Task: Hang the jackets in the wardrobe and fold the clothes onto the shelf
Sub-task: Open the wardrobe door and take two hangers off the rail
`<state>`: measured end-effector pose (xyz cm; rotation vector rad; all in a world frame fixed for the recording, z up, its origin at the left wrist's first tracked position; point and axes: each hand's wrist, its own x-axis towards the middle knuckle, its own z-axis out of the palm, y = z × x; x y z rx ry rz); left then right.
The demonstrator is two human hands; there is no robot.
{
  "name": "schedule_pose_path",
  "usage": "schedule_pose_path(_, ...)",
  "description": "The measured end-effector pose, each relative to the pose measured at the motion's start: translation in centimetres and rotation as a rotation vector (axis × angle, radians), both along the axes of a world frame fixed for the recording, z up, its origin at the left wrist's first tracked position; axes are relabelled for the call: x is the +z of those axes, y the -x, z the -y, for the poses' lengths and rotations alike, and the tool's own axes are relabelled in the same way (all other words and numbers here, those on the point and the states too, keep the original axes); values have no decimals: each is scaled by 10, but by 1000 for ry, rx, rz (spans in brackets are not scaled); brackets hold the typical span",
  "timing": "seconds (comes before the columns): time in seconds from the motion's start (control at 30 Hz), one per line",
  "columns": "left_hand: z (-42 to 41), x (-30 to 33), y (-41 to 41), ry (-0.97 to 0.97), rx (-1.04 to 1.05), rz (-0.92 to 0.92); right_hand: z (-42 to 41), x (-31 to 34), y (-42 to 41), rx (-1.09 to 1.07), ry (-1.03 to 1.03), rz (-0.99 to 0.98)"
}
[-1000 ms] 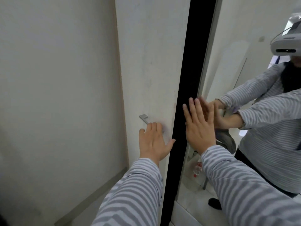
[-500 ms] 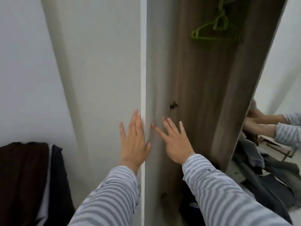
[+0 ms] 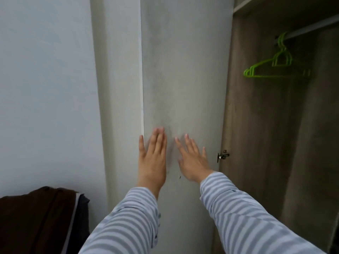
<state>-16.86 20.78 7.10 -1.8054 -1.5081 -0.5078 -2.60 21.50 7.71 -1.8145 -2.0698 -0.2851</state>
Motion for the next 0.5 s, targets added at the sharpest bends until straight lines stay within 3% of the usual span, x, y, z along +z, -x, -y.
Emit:
schedule_pose_path(0.33,-123,25,-28,-200,-222,65,-109,37,-29,-125,-131,-17)
schedule_pose_path(0.5,-169,29,-38,-210,-274,110,-145,43,-47,-159,-154,13)
